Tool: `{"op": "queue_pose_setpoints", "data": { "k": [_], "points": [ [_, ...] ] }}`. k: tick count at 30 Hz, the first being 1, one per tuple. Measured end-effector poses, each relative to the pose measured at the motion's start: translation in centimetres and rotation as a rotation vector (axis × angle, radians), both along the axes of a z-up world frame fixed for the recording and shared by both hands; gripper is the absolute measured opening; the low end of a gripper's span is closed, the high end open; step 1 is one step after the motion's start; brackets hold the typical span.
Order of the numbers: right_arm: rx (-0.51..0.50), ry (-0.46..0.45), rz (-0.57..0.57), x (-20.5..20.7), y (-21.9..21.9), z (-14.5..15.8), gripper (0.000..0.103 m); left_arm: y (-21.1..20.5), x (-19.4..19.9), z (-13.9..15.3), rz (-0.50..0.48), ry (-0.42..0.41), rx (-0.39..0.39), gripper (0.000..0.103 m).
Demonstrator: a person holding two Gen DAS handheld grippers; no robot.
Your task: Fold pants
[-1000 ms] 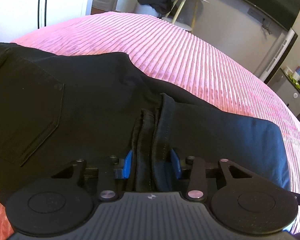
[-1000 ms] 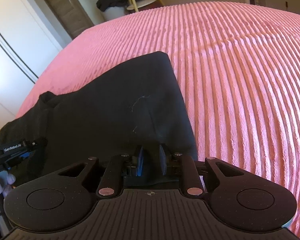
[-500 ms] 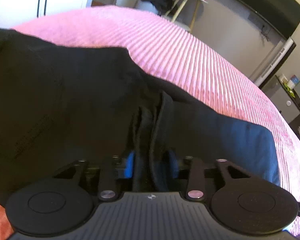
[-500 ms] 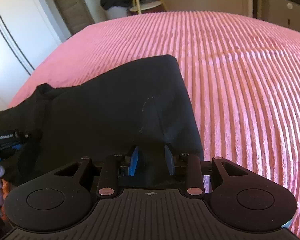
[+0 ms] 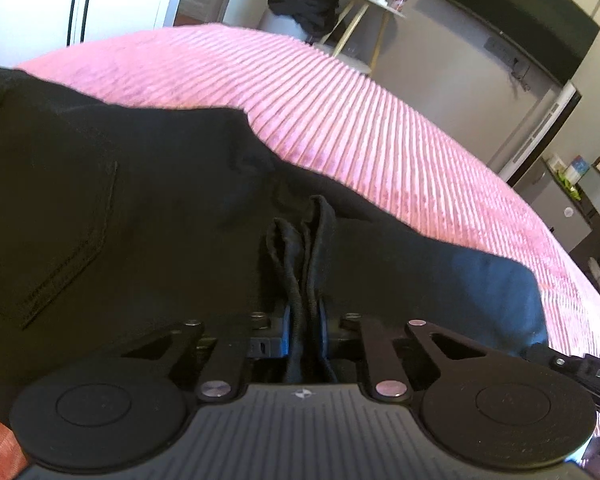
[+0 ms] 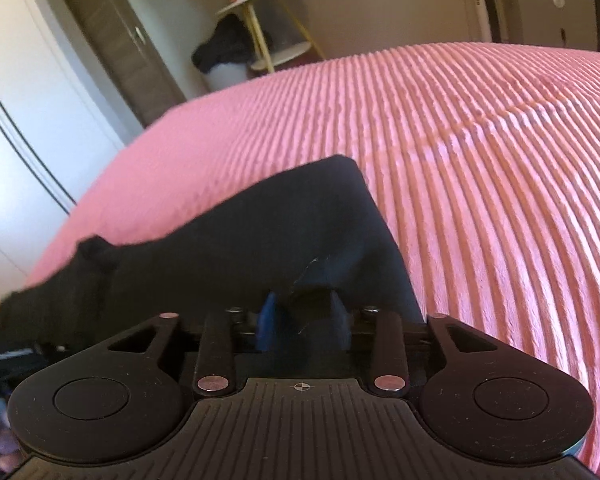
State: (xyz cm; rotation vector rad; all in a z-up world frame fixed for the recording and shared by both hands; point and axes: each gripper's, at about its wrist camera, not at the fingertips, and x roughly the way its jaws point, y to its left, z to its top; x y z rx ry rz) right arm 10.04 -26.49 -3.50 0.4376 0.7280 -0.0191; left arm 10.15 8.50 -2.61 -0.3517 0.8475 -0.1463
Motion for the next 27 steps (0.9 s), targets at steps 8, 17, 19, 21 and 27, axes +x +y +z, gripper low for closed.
{"op": "queue_pose_setpoints", "data": {
  "k": [8, 17, 19, 21, 27],
  "points": [
    [0.082, -0.082, -0.106, -3.0, -1.6, 1.2, 0.049, 2.0, -1.0, 1.9, 0.117, -0.064, 0.036, 0.013],
    [-0.116, -0.067, 0.063, -1.9, 2.2, 1.0, 0.033, 3.8, -1.8, 2.3, 0.284, -0.056, 0.058, 0.068],
    [-0.124, -0.036, 0.084, -1.5, 2.5, 0.6, 0.03, 4.8, -1.4, 2.6, 0.336, -0.044, 0.026, 0.073],
    [-0.134, -0.01, 0.089, -0.9, 2.7, 0.2, 0.027, 6.2, -2.0, 2.2, 0.381, -0.025, -0.003, 0.079],
    [-0.124, 0.002, 0.095, -0.6, 2.7, -0.3, 0.024, 12.1, -4.2, 3.8, 0.561, -0.081, -0.132, 0.09]
  ]
}}
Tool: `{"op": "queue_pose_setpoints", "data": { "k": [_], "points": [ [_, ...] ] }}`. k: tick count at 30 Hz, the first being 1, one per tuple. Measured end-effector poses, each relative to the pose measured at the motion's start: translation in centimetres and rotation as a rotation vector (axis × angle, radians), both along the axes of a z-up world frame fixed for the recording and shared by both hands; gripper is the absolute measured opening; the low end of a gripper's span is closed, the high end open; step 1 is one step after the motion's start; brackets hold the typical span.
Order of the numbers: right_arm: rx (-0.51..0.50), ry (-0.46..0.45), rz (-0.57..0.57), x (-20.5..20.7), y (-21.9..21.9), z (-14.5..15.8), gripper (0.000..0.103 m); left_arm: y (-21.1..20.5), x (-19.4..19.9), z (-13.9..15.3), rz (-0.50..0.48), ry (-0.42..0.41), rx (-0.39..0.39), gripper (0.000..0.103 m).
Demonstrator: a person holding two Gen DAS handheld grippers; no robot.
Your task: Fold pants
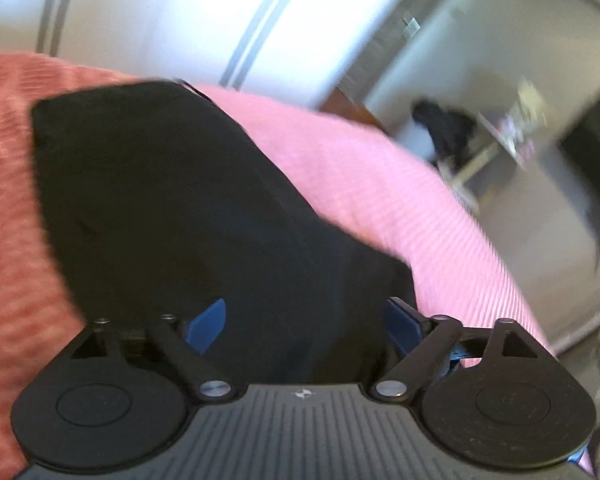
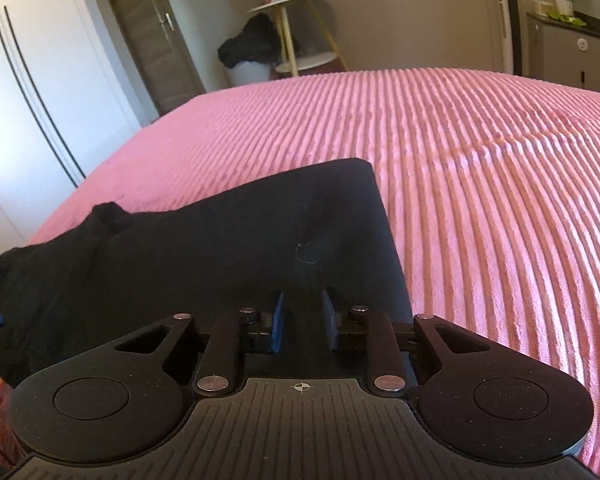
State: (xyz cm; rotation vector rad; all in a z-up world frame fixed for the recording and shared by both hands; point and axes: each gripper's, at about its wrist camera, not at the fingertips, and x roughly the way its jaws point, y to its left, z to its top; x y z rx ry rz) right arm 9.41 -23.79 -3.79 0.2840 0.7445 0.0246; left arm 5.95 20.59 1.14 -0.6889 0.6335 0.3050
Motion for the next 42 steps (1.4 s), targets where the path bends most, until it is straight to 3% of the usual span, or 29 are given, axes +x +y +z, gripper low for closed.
{"op": "queue_pose_setpoints", "data": {
  "k": [5, 9, 12, 14, 18, 20, 22, 27, 32, 35, 37, 38, 39, 42],
  "points": [
    [0.045, 0.008, -0.005, 0.6, -0.5, -0.5, 0.029, 6.1, -1.9, -0.7, 0.144, 0.032, 0.007, 0.094],
    [0.054, 0.002, 0.008, 0.8, -0.4, -0.5, 0.04, 9.8, -3.2, -1.8, 0.225, 0.042, -0.047, 0.094],
    [0.049, 0.001, 0.02, 0.9, -0.2, -0.5, 0.045, 11.4, -3.7, -1.8, 0.272, 0.05, -0.001, 0.094],
    [0.049, -0.001, 0.021, 1.0, -0.2, -0.5, 0.047, 12.6, -3.7, -2.4, 0.252, 0.024, -0.027, 0.094],
    [0.043, 0.002, 0.024, 1.2, -0.1, -0.7, 0.049, 15.4, -2.4, -5.2, 0.212, 0.035, -0.172, 0.088],
    [0.038, 0.003, 0.024, 1.3, 0.0, -0.7, 0.049, 15.9, -2.2, -5.8, 0.237, -0.009, -0.205, 0.072],
    [0.034, 0.003, 0.023, 1.3, 0.1, -0.7, 0.05, 16.6, -1.6, -6.2, 0.237, -0.013, -0.225, 0.065],
    [0.026, 0.004, 0.021, 1.4, 0.1, -0.8, 0.05, 17.6, -0.6, -7.0, 0.196, -0.015, -0.232, 0.057],
    [0.022, 0.004, 0.018, 1.5, 0.2, -0.8, 0.05, 18.0, -1.6, -6.7, 0.194, -0.05, -0.271, 0.04],
    [0.039, 0.003, 0.017, 1.5, 0.0, -0.9, 0.052, 17.5, -0.7, -6.1, 0.182, -0.013, -0.214, 0.049],
    [0.042, 0.002, 0.017, 1.5, -0.1, -0.9, 0.053, 17.4, 0.0, -6.5, 0.187, 0.002, -0.226, 0.062],
    [0.043, 0.001, 0.016, 1.5, -0.1, -0.9, 0.053, 17.5, 0.4, -6.6, 0.19, 0.005, -0.237, 0.063],
    [0.046, 0.001, 0.015, 1.5, -0.1, -0.9, 0.053, 17.6, 0.6, -6.6, 0.202, 0.015, -0.246, 0.061],
    [0.061, 0.0, 0.005, 1.2, -0.4, -0.7, 0.053, 17.3, 0.9, -5.1, 0.168, 0.038, -0.189, 0.036]
  ]
}}
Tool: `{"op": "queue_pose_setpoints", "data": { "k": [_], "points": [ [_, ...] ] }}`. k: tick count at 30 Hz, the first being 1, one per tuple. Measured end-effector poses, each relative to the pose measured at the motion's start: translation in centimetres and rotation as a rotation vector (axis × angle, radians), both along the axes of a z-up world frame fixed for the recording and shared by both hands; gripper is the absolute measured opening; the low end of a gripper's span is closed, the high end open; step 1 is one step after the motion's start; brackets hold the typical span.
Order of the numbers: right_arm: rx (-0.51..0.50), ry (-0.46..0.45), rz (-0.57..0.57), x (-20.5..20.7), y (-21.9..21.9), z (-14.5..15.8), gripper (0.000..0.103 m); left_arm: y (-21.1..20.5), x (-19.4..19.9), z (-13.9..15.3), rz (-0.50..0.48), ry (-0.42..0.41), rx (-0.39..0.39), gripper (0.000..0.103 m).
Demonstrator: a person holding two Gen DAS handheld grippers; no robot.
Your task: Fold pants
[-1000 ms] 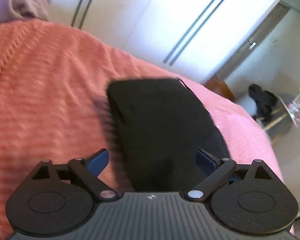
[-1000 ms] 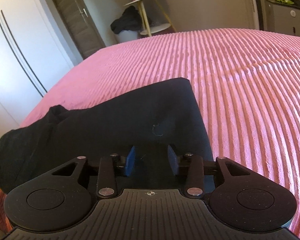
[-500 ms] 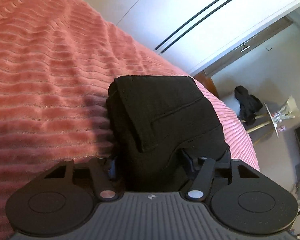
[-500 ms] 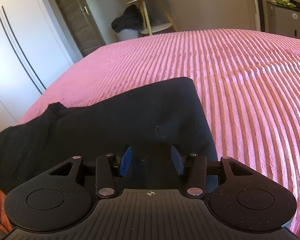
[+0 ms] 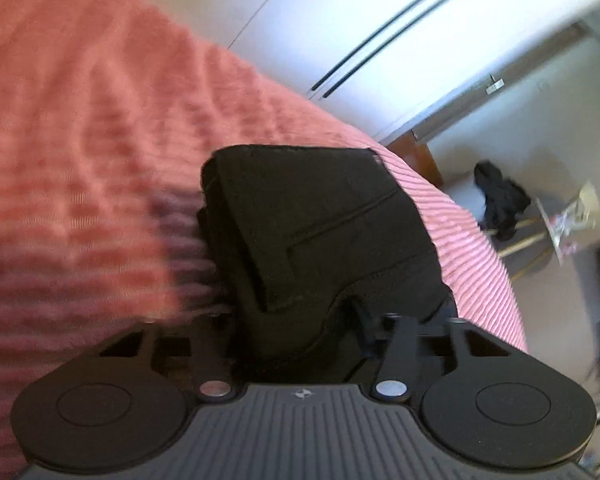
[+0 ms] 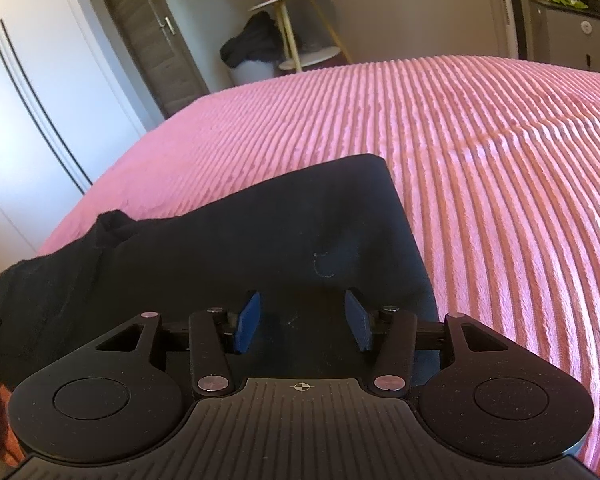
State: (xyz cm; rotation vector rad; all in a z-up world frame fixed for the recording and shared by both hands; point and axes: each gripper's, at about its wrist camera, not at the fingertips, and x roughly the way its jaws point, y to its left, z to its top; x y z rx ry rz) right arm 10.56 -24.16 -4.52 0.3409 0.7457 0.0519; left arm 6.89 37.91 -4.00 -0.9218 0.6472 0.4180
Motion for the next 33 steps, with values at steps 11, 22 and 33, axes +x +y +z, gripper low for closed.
{"op": "queue_pose_setpoints", "data": {
  "k": [11, 22, 33],
  "points": [
    [0.082, -0.035, -0.075, -0.8, -1.5, 0.7, 0.053, -12.7, -0.6, 13.7, -0.439, -0.242, 0.548, 0.013],
    [0.169, -0.072, -0.097, -2.4, -2.9, 1.5, 0.055, -33.2, -3.0, 11.0, -1.01, -0.301, 0.804, 0.024],
    [0.34, 0.03, 0.012, -1.7, -2.9, 0.6, 0.07, -30.8, -3.6, 7.7, -0.806, -0.106, 0.602, 0.099]
  ]
}}
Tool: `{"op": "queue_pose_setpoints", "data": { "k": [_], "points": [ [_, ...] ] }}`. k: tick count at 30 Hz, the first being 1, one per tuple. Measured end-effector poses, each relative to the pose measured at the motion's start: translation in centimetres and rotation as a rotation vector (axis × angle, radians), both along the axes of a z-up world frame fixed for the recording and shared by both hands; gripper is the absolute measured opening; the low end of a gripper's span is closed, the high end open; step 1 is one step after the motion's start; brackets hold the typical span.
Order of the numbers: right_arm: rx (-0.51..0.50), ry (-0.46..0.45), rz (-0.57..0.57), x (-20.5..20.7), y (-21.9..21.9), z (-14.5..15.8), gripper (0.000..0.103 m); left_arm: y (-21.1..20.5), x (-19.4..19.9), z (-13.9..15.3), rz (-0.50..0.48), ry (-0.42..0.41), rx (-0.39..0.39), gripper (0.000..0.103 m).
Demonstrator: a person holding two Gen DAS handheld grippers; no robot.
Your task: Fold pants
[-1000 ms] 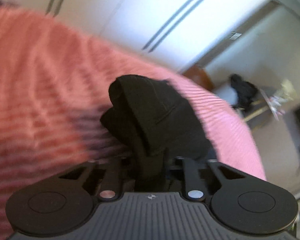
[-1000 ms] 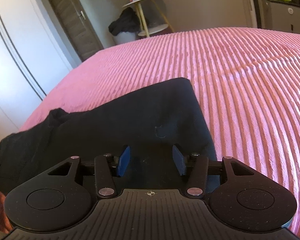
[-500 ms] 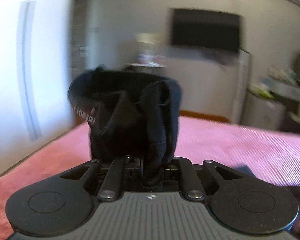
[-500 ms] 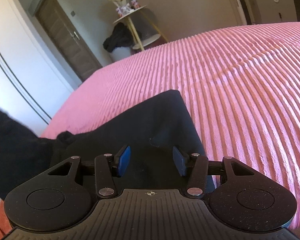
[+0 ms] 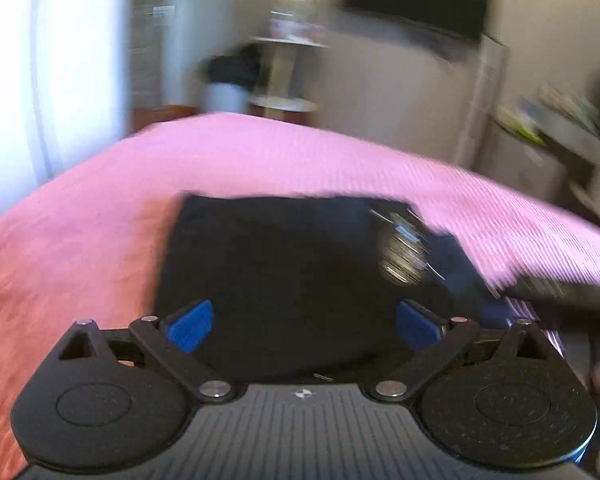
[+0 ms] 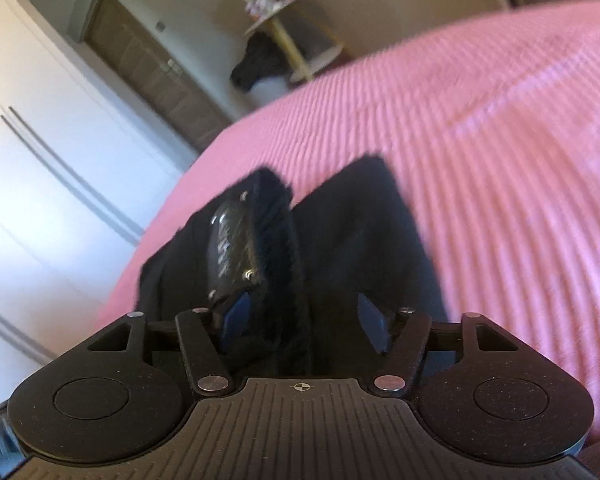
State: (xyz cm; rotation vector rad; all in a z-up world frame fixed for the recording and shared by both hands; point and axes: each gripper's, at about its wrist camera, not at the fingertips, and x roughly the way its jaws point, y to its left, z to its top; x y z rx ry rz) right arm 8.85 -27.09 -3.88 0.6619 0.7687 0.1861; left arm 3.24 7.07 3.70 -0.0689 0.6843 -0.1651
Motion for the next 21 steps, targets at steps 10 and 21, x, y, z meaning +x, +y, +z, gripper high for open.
{"op": "queue_pose_setpoints", "data": {
  "k": [10, 21],
  "points": [
    [-0.044, 0.124, 0.1, 2.6, 2.3, -0.4, 0.08, 8.9, 5.0, -5.2, 0.498, 0.284, -0.198, 0.099],
    [0.196, 0.267, 0.187, 7.3, 2.5, -3.0, 0.063, 9.5, 3.7, -6.0, 0.515, 0.315, -0.211, 0.099]
  ]
}}
